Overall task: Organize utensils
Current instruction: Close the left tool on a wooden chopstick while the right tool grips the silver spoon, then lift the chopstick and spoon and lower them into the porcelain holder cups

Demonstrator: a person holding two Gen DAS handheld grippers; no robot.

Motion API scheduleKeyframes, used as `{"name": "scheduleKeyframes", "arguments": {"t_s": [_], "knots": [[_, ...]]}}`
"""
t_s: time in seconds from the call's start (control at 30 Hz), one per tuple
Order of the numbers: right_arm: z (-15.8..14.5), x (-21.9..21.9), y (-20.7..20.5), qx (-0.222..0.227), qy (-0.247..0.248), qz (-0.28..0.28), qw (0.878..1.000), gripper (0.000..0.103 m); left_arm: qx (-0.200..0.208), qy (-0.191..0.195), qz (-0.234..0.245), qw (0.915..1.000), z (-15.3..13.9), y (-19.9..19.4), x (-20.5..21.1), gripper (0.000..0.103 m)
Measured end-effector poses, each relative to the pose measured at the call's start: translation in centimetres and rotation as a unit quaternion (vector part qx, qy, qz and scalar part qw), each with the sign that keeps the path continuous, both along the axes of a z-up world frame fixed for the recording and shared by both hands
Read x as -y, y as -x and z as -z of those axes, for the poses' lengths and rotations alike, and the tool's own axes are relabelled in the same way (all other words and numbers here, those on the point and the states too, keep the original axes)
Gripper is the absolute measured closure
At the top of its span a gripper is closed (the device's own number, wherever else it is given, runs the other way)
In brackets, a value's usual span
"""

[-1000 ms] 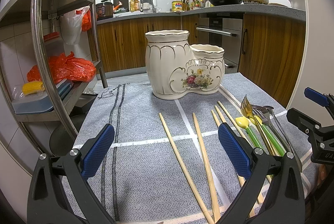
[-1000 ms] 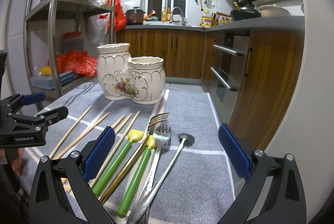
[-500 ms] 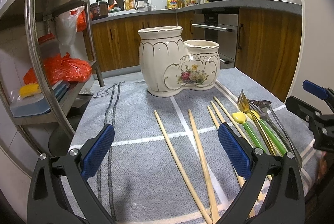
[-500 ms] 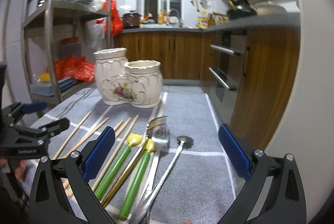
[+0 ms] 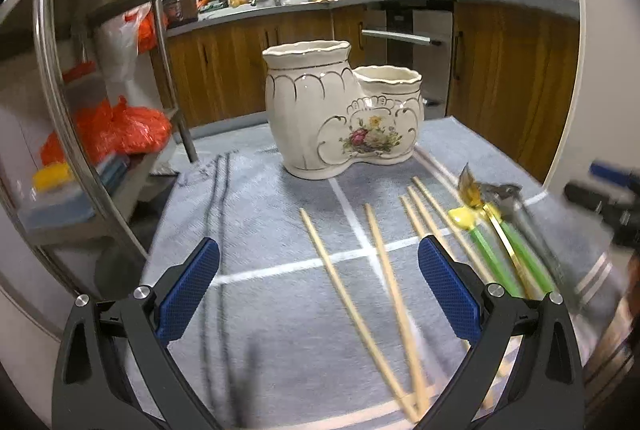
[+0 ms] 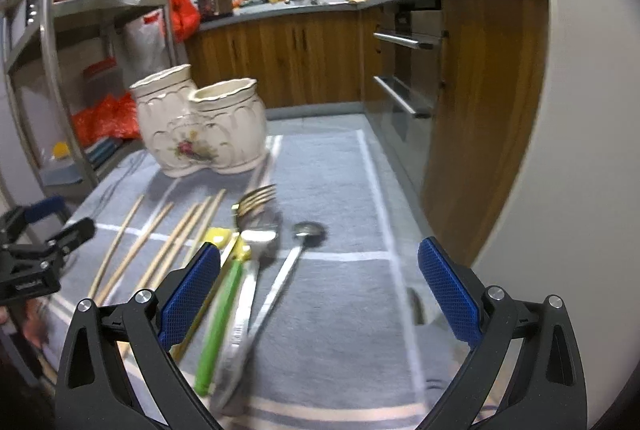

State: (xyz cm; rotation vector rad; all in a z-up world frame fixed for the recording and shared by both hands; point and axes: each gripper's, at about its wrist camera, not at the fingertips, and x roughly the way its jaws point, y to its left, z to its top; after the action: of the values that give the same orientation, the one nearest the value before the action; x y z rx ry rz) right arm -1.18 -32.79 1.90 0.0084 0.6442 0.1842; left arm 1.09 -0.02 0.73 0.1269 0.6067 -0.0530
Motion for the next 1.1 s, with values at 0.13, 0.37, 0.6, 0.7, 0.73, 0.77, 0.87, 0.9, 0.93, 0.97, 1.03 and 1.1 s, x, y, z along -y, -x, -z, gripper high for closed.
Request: {"name": "scheduleKeyframes", "arguments": {"t_s": [0.13,0.37,0.6,0.7,0.73,0.77,0.87,0.9,0.93,0.97,1.03,1.1], "knots": [[-0.1,0.7,-1.3,-0.047,-0.002,-0.018,0.999,0.007,-0.054,-0.018,0.024,0.9981,-0.3,-1.1,0.3,0.005],[1.8,0.1,-3.8,-0.122,-0.023,-0.044,0.991,0.042,-0.142,0.036,0.025,0.989,1.5,-3.4,-0.5,0.027],[3.3,-1.4,-5.2,-0.149,-0.02,-0.057,0.987,0.066,-0.177,0.061,0.051,0.981,3.2,-3.8,0.2,0.054],[3.7,-1.8,-5.8,-0.146,-0.018,-0.056,0.988,0.071,-0.174,0.064,0.048,0.9815,3.4,-4.5,0.1,0.067],[3.7,-1.9,-5.9,-0.145,-0.014,-0.057,0.988,0.072,-0.174,0.064,0.046,0.9816,3.4,-4.8,0.0,0.074],[3.7,-2.2,-6.2,-0.144,-0.011,-0.059,0.988,0.075,-0.173,0.064,0.045,0.9818,3.4,-5.0,-0.1,0.077],[3.8,-2.7,-6.7,-0.142,-0.003,-0.065,0.988,0.09,-0.17,0.069,0.042,0.9821,3.5,-5.7,-0.7,0.094],[3.8,-2.8,-6.8,-0.143,-0.005,-0.068,0.987,0.096,-0.169,0.079,0.044,0.9815,3.6,-5.9,-1.0,0.094],[3.8,-3.0,-6.9,-0.142,-0.005,-0.07,0.987,0.097,-0.168,0.081,0.046,0.9814,3.6,-6.0,-1.1,0.095],[3.8,-3.0,-6.9,-0.141,-0.007,-0.073,0.987,0.098,-0.167,0.08,0.048,0.9815,3.6,-6.0,-1.2,0.096],[3.6,-2.9,-6.5,-0.135,-0.012,-0.08,0.988,0.099,-0.166,0.08,0.059,0.9812,3.5,-5.9,-1.3,0.097],[3.2,-2.8,-6.1,-0.123,-0.019,-0.088,0.988,0.099,-0.165,0.083,0.067,0.9805,3.5,-5.8,-1.4,0.098]]}}
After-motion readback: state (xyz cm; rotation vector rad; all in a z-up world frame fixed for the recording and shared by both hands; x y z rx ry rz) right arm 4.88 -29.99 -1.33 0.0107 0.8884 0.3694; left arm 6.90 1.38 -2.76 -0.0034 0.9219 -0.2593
